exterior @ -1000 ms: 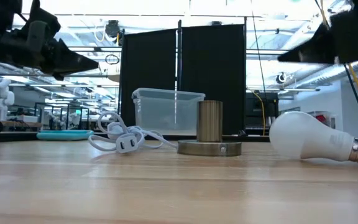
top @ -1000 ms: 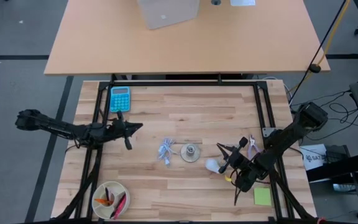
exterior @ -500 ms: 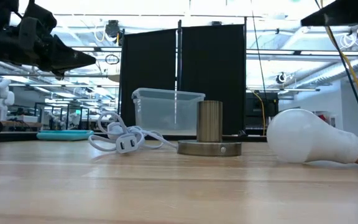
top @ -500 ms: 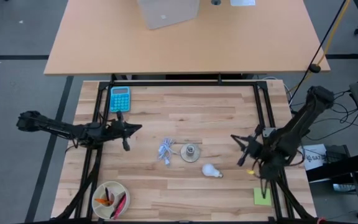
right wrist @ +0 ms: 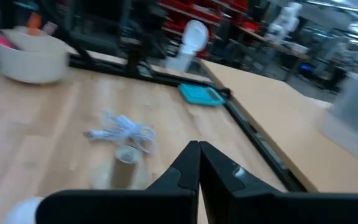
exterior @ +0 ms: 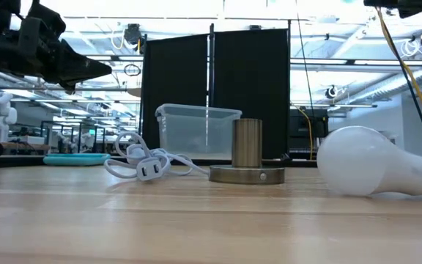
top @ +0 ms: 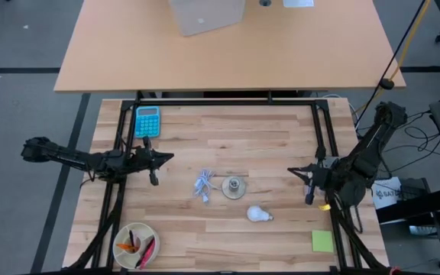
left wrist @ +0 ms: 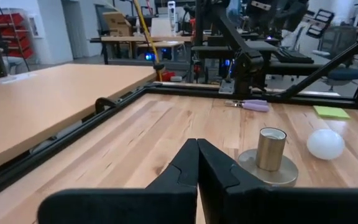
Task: Screw lightbulb
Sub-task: Return to Home Position
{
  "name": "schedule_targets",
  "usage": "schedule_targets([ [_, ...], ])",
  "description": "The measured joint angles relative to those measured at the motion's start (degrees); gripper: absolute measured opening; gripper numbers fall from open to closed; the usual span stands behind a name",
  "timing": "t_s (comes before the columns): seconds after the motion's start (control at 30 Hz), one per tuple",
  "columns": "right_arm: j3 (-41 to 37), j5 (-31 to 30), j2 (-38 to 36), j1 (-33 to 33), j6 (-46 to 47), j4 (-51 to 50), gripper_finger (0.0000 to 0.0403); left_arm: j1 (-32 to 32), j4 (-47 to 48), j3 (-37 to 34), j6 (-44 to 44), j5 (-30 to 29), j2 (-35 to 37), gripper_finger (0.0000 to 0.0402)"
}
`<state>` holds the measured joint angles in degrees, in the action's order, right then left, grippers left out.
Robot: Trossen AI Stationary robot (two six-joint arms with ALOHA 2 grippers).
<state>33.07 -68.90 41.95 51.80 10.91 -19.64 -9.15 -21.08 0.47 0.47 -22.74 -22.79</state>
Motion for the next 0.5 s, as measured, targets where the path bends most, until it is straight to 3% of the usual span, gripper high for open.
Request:
schedule_targets([
  [0.3, -9.1, 24.6, 0.4, -9.3, -29.2, 44.0, 0.0000, 0.0, 0.0, 0.0, -1.2, 0.0, 0.0, 0.0000],
  [0.5, -14.7, 33.6, 0.5, -19.9, -28.7, 50.1, 0.0000, 0.0, 0.0, 0.0, -1.9, 0.0, 0.0, 0.0000],
])
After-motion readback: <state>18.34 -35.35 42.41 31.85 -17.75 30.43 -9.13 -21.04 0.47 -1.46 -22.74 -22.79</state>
